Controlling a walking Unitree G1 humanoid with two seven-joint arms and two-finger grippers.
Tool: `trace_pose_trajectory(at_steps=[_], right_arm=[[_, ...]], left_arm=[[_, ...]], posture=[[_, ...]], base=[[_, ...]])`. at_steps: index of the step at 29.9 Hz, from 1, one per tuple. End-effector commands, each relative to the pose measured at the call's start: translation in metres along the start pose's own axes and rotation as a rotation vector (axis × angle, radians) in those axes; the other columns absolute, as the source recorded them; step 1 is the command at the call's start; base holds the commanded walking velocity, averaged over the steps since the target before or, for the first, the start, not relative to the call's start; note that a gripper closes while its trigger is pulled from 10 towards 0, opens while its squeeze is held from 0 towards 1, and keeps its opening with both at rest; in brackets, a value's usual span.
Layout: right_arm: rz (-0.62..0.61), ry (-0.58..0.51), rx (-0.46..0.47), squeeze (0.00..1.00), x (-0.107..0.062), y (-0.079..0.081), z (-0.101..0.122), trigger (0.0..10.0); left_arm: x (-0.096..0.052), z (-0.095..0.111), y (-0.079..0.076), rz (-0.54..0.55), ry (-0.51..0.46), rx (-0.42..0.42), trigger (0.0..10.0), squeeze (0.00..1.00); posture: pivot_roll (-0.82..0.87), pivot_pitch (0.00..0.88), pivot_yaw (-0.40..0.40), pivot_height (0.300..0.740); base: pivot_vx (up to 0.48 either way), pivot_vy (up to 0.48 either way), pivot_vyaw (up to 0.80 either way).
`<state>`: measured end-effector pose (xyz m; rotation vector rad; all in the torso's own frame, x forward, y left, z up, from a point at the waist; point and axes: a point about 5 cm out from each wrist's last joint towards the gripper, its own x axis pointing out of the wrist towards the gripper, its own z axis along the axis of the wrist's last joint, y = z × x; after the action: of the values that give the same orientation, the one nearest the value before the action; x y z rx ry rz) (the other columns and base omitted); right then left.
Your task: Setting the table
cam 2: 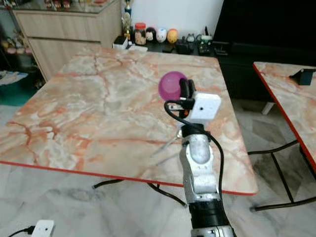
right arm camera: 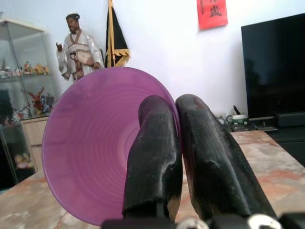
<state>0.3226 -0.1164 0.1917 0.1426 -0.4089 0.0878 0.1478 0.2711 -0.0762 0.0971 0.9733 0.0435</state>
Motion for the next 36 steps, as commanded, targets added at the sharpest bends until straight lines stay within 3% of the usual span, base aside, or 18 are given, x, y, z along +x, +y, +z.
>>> trace_pose_trajectory(at_steps=[1,36], right_arm=[[-0.019,-0.017,-0.004,0.00,0.0014,-0.0054,0.0035,10.0],[-0.010,-0.030,-0.007,0.00,0.0038,-0.0033,0.0070,10.0]], left_arm=[[-0.0007,-0.0041,-0.0011,-0.003,0.012,0.006,10.0,0.00],[-0.0006,-0.0034,-0.0007,-0.003,0.011,0.004,10.0,0.00]], posture=[[0.02,0.000,-0.024,0.740],[0.02,0.000,-0.023,0.740]], base=[[0.000,-0.255,0.00],[0.000,-0.249,0.00]])
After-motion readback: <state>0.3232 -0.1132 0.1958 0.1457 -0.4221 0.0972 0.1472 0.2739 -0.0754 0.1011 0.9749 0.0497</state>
